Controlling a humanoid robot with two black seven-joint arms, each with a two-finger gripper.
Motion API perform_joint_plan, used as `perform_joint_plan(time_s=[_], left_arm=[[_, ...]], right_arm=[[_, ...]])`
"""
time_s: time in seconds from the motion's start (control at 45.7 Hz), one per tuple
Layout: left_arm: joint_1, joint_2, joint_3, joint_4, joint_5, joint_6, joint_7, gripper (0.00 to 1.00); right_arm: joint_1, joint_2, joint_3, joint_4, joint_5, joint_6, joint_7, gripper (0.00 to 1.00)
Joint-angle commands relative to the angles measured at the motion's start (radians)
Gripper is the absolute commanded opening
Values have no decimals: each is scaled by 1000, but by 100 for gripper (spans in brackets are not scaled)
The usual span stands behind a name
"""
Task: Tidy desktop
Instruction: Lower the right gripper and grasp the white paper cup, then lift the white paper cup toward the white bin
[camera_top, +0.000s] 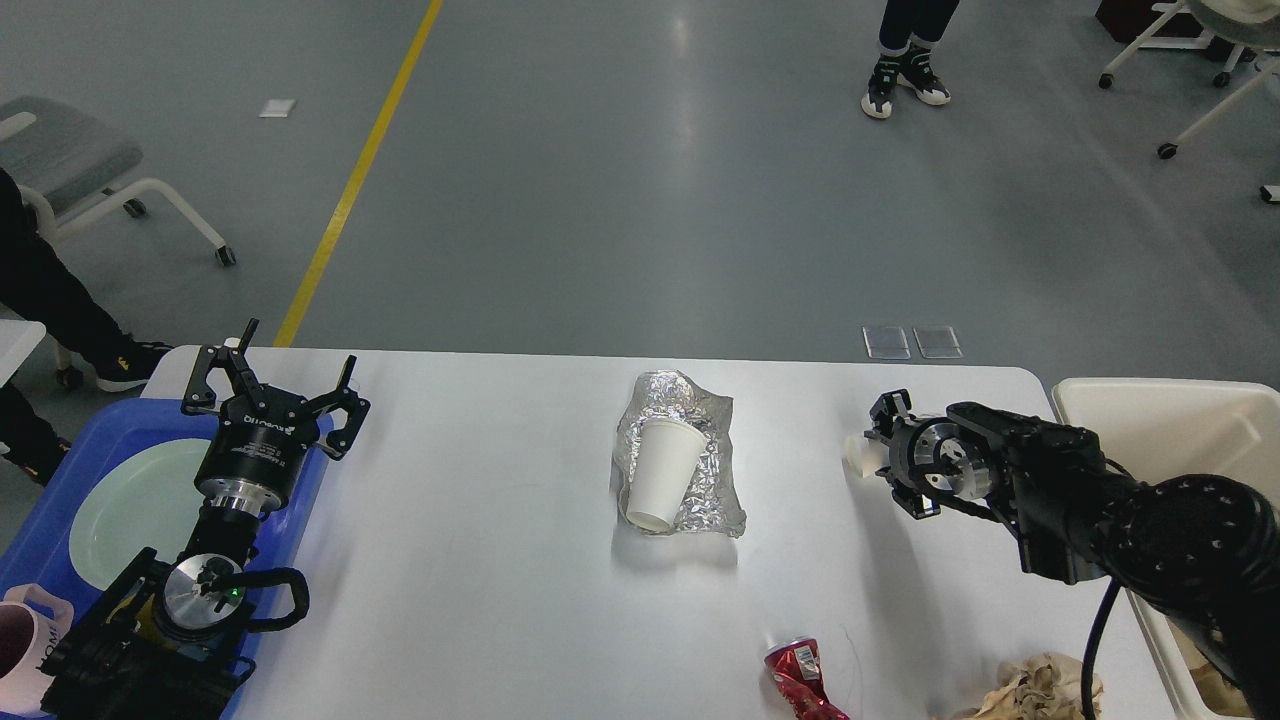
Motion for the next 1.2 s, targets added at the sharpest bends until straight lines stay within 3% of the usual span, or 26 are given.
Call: perform_joint_plan(time_s=[0.0,0.175,0.285,0.503,0.613,0.744,0.985,1.182], left_arm=[[0,0,0,0,1,0,1,99],[0,0,0,0,1,0,0,99],[0,0,0,0,1,0,1,99],[0,0,0,0,1,0,1,99],[0,1,0,0,1,0,1,99],[0,1,0,0,1,0,1,99],[0,1,0,0,1,0,0,99],[0,1,0,0,1,0,1,99]], right_arm=[[51,-53,2,107,-43,4,-5,0],[231,-228,-34,376,-47,2,-25,0],[364,-259,-222,495,-64,42,-57,0],[705,-261,-639,755,-102,260,-50,0],[908,-259,-767,917,-208,437,-44,0],[1104,-259,-799,1088,-280,537,-45,0],[1430,-280,-853,1355,-288,548,-48,0],[1501,-328,-867,1407,-288,539,-48,0]])
